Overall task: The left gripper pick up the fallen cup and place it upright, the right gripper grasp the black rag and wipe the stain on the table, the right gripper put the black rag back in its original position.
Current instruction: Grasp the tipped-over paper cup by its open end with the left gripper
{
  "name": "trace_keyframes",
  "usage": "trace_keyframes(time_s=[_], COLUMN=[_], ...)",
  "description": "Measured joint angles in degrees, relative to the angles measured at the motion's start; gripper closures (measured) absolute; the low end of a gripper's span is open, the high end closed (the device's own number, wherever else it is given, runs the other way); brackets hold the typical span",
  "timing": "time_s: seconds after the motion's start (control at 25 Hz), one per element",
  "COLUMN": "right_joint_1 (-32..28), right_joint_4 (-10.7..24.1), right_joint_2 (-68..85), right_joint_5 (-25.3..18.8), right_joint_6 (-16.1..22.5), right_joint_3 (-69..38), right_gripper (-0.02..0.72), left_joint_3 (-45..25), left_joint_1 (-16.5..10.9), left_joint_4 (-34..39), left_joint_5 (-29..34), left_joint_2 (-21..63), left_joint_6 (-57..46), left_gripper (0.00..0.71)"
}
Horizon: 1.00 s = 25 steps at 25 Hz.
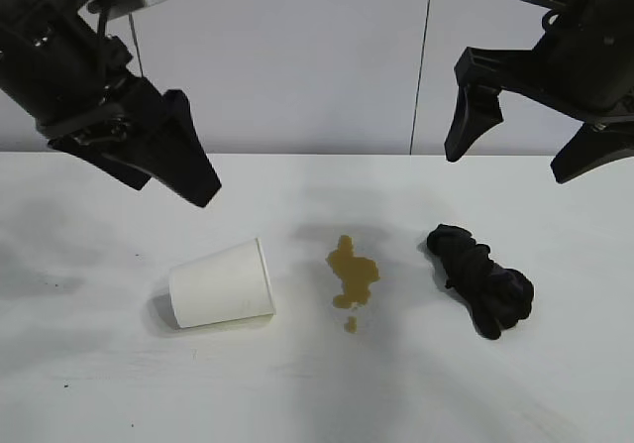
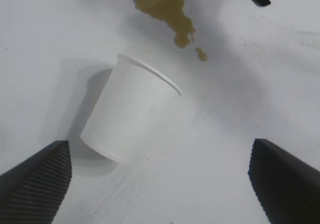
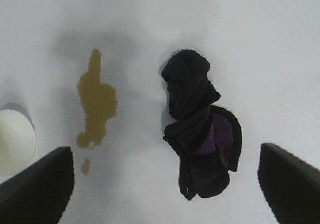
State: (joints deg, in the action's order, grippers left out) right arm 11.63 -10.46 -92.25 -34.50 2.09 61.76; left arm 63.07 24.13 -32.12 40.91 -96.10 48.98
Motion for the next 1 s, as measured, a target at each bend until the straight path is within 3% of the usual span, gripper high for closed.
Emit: trace_keyframes(time_s=[0.16, 0.48, 1.0], right_joint_1=[0.0, 0.0, 0.0], right_joint_4=[0.0, 0.0, 0.0], right_joint_2=[0.0, 0.0, 0.0], right_joint_5=[0.0, 0.0, 0.0], right_joint_6=[0.0, 0.0, 0.0], right_joint_3=[0.0, 0.0, 0.0], right_gripper=[0.009, 0.009, 0.009], left_joint_3=[3.07, 9.1, 9.7], left_joint_1=[4.22, 7.73, 8.17], left_joint_4=[6.49, 15.52, 19.54], left_joint_5=[-1.09, -1.27, -5.64], left_joint_2=[-3.57, -11.31, -20.62], left_joint_6=[-1.01, -2.17, -0.65], left_gripper=[0.016, 0.016, 0.016])
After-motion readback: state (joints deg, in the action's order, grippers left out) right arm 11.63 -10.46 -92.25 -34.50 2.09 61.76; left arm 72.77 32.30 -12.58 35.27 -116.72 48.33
